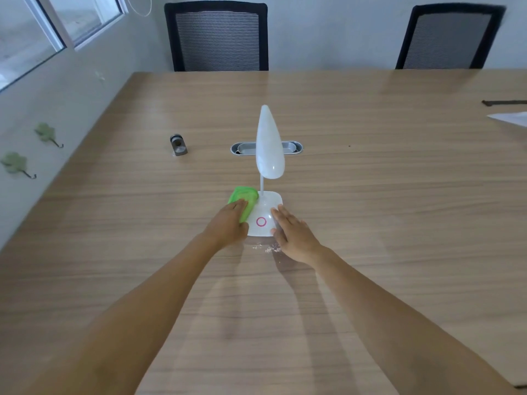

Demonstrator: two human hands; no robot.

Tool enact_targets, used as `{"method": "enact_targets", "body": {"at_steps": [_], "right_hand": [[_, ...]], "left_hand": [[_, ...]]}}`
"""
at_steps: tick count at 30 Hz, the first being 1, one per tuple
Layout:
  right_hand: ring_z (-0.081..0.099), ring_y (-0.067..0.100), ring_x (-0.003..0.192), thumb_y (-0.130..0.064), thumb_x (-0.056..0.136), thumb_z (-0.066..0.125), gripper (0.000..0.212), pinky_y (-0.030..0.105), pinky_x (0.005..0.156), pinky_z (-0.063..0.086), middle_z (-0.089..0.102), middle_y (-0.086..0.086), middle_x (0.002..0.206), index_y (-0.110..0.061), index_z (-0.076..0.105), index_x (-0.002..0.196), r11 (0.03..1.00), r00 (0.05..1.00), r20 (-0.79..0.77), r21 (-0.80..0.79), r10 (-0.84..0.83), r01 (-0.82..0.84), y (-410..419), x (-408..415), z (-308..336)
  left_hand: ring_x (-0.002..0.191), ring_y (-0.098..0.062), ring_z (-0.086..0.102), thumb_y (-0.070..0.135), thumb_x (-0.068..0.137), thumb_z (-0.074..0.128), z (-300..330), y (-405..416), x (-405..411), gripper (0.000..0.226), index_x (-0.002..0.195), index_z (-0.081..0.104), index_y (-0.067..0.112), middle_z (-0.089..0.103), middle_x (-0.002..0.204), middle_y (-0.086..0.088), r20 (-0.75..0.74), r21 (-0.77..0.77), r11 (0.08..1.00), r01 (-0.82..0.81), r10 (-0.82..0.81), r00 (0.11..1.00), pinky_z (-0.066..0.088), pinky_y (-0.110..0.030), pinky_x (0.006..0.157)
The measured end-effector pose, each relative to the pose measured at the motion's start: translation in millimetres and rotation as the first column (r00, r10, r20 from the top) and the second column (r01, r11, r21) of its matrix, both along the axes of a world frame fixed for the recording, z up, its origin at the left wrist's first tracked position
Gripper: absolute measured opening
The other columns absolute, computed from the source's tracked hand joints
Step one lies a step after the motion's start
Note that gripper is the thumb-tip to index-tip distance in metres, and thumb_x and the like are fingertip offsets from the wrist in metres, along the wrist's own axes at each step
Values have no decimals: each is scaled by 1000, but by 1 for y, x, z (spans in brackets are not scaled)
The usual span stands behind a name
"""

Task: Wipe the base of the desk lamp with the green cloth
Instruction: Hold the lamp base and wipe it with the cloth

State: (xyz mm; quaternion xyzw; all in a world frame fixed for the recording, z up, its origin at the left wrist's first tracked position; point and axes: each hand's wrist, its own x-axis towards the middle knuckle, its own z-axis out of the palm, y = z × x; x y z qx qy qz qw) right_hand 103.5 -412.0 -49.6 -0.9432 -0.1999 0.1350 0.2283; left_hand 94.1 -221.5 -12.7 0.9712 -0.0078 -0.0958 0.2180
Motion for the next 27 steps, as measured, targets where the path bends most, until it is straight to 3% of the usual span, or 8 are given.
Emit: {"method": "enact_targets", "body": {"at_steps": [2, 6, 12, 16, 18, 23, 27], "right_hand": [[12, 19, 148, -31, 99, 34, 55, 48, 119, 16, 6, 3, 161, -21, 13, 149, 1000, 1000, -3, 0, -2, 2, 0, -1, 0], [12, 18, 148, -31, 99, 34, 55, 45, 118, 19, 7, 4, 161, -20, 14, 149, 1000, 1000, 10, -3, 1, -1, 0, -1, 1], [14, 18, 148, -30, 99, 36, 55, 45, 116, 20, 7, 4, 161, -20, 15, 149, 1000, 1000, 14, -3, -4, 4, 0, 0, 0], [13, 17, 148, -30, 99, 35, 55, 44, 116, 19, 7, 3, 161, -20, 14, 149, 1000, 1000, 12, -10, 1, -1, 0, 0, 1], [13, 18, 148, -31, 99, 35, 55, 44, 116, 19, 7, 4, 161, -21, 15, 149, 1000, 1000, 11, -6, 1, -1, 0, 0, 1], [12, 16, 148, -33, 99, 35, 55, 45, 118, 18, 6, 2, 161, -22, 14, 149, 1000, 1000, 3, -5, -2, 2, -1, 1, 0], [12, 16, 148, -33, 99, 35, 56, 45, 118, 17, 6, 1, 161, -22, 13, 149, 1000, 1000, -3, -9, -4, 4, 0, 1, 0]], "left_hand": [[124, -36, 47, 6, 82, 51, -1, -5, -2, 62, 140, 31, 2, 43, 142, -21, 47, -20, 999, -28, 29, 998, 40, -35, 99], [127, -36, 44, 2, 85, 47, -6, -4, -4, 57, 140, 34, 2, 38, 147, -17, 129, -4, 1000, 21, -20, 991, 36, -36, 106], [136, -27, 37, 0, 87, 41, -10, 22, -21, 60, 144, 29, 9, 26, 156, -7, 119, 236, 950, 206, -238, 964, 31, -31, 111], [131, -29, 44, 0, 86, 46, -5, 36, -28, 60, 143, 31, 10, 27, 156, -5, 155, 206, 978, 15, -48, 987, 42, -37, 102], [131, -30, 44, 1, 86, 48, -2, 27, -22, 59, 143, 32, 8, 30, 154, -7, 217, 152, 988, -27, -7, 976, 41, -37, 103], [137, -26, 34, -1, 86, 41, -9, 0, -9, 63, 146, 25, 11, 28, 155, -6, 215, 233, 965, 119, -171, 961, 30, -33, 112], [141, -22, 27, -2, 84, 37, -15, 22, -18, 67, 147, 21, 13, 23, 157, -2, 136, 394, 867, 304, -382, 914, 33, -34, 114]]}}
